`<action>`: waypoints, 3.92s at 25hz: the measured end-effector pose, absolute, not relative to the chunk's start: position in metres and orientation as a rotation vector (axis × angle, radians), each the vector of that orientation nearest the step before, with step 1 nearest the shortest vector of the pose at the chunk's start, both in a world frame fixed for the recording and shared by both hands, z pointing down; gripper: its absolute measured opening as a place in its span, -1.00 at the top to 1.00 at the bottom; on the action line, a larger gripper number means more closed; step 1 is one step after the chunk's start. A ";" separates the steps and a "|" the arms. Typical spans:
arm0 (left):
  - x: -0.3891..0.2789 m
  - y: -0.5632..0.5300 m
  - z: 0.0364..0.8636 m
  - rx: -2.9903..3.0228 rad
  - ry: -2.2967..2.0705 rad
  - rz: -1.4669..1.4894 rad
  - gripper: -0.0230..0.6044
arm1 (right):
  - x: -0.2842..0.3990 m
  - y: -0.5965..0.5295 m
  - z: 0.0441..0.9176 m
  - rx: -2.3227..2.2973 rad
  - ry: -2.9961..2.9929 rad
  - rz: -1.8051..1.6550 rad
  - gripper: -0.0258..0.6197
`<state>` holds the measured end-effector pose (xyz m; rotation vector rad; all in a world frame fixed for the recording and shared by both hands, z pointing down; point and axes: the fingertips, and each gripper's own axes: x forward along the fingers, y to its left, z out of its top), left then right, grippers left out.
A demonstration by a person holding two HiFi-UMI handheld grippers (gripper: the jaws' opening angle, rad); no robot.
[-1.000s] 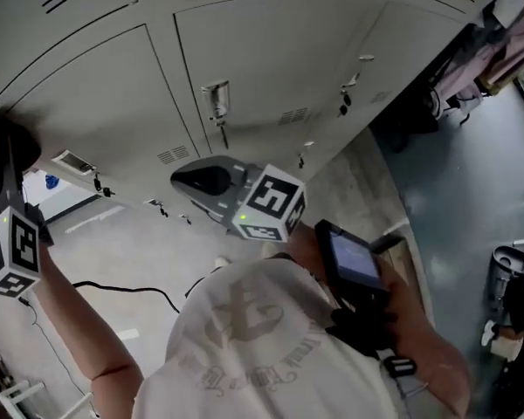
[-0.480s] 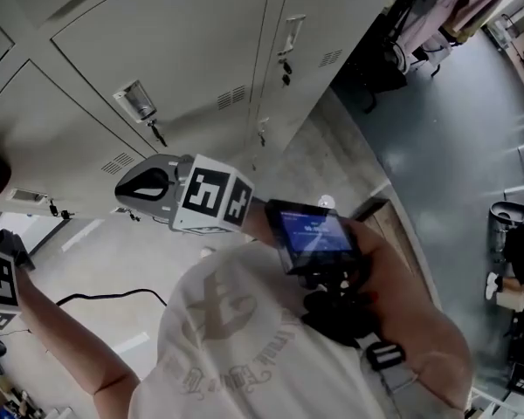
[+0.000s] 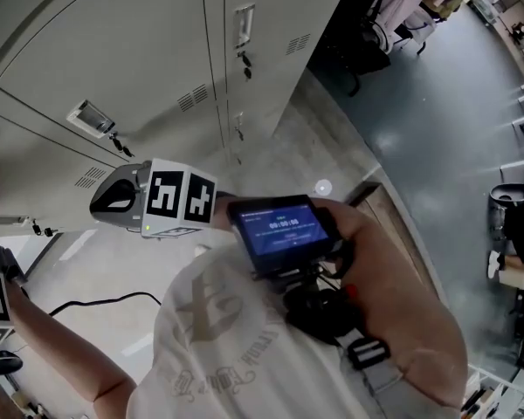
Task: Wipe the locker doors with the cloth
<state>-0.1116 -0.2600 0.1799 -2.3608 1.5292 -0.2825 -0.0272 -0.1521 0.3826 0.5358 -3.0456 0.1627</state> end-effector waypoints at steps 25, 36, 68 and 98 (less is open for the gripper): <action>-0.018 -0.255 0.194 -2.424 1.436 -0.219 0.67 | 0.017 -0.126 0.395 0.407 -3.021 0.104 0.90; 0.005 -0.256 0.213 -2.433 1.363 -0.315 0.67 | 0.008 -0.135 0.404 0.458 -3.024 0.197 0.90; -0.167 -0.260 0.261 -2.554 1.313 -0.292 0.67 | -0.106 -0.129 0.439 0.633 -2.936 0.375 0.90; -0.266 -0.263 0.291 -2.424 1.593 -0.352 0.67 | -0.152 -0.135 0.417 0.619 -2.918 0.272 0.90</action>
